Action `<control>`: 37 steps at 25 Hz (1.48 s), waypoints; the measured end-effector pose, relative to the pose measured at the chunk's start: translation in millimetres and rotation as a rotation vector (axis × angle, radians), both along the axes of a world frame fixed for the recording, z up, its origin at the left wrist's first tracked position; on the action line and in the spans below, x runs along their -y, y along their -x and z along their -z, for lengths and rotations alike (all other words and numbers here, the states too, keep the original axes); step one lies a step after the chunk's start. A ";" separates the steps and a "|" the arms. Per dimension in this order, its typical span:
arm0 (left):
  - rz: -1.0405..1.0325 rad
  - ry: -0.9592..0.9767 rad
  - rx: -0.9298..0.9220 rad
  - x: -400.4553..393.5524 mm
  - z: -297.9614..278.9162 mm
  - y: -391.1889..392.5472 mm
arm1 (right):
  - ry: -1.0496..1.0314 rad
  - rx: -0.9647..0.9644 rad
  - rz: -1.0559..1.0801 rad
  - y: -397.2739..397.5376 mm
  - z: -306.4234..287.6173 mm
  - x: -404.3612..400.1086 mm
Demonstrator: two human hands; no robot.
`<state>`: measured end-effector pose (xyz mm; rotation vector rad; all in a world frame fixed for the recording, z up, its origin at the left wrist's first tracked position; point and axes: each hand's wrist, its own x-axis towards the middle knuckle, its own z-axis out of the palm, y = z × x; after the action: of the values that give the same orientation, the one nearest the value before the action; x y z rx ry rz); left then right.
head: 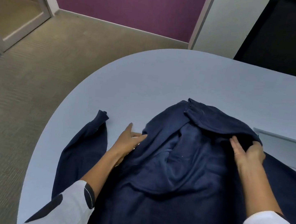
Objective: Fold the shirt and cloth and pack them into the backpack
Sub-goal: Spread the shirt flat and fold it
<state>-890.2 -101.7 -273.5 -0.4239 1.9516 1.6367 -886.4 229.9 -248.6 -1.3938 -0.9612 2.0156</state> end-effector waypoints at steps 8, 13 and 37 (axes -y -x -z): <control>-0.106 0.416 -0.355 -5.1 -29.0 25.4 | -1.795 0.679 -1.128 -3.3 19.0 51.5; -0.277 0.722 -0.690 -1.4 -61.7 23.9 | -1.219 0.718 -0.895 21.9 18.7 24.7; 0.614 1.336 -0.478 51.3 40.1 34.6 | -1.253 0.239 -1.269 -22.0 75.9 68.0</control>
<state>-924.8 -153.0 -313.7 0.1564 2.9047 -0.1314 -864.4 161.9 -324.5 -0.2008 -2.9499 1.1189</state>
